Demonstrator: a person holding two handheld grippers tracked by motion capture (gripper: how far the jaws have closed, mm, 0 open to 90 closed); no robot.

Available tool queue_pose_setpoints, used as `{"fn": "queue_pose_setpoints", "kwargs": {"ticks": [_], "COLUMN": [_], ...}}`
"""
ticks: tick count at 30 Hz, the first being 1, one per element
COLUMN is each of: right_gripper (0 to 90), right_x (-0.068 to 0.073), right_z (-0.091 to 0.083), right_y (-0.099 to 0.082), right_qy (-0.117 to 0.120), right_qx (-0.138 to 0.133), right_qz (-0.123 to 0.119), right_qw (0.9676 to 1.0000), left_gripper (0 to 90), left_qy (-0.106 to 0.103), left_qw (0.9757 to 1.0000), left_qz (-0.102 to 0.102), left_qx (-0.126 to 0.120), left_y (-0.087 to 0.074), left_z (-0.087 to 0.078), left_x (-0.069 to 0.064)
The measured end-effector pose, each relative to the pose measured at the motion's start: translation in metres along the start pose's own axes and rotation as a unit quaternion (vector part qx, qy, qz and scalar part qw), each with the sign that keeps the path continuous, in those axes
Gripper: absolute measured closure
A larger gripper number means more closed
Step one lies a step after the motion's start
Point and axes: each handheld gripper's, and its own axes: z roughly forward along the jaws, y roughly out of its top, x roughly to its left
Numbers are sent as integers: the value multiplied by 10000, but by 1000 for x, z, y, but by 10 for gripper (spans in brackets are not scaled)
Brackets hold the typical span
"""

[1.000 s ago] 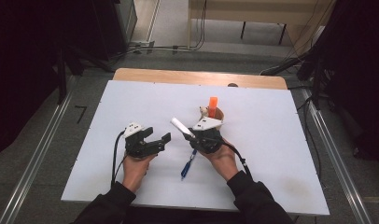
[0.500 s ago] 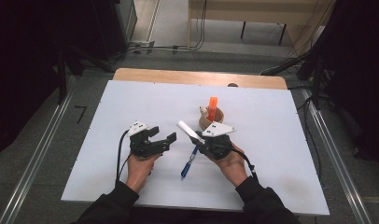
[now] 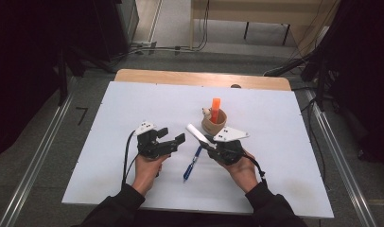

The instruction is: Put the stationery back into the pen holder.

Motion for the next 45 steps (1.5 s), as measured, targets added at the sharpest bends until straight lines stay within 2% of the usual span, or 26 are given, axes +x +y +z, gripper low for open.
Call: {"fn": "queue_pose_setpoints", "kwargs": {"ticks": [10,15,25,28,30,33,37,39,45], "right_gripper": [689,689,689,689,689,689,689,688,687], "right_x": [-4,-5,-3,-2,-1,0,3,4,6], "right_z": [-11,-12,-12,-12,-11,-10,-10,-9,-7], "right_y": [-6,-6,-6,-7,-7,-7,-7,-7,-8], "right_qy": [-70,-94,-97,-90,-84,-63,-44,-25,-38], "right_qx": [-129,-174,-233,-251,-280,-320,-373,-399,-418], "right_qz": [35,22,21,22,-4,-58,-107,-127,-243], "right_qw": [9999,9998,9997,9996,9996,9995,9992,9991,9988], "left_gripper": [178,182,218,248,268,297,328,342,466], "left_qy": [-268,-374,-635,-793,-938,-1067,-1267,-1286,-1439], "left_qw": [9996,9992,9976,9960,9939,9918,9878,9873,9845], "left_qz": [-29,-41,-232,-384,-550,-668,-884,-909,-984], "left_qx": [127,106,141,176,203,213,202,186,215], "left_y": [1,3,5,6,6,7,8,8,9], "left_z": [13,18,26,28,30,32,34,35,36], "left_x": [-12,-18,-23,-22,-20,-19,-17,-17,-17]}}
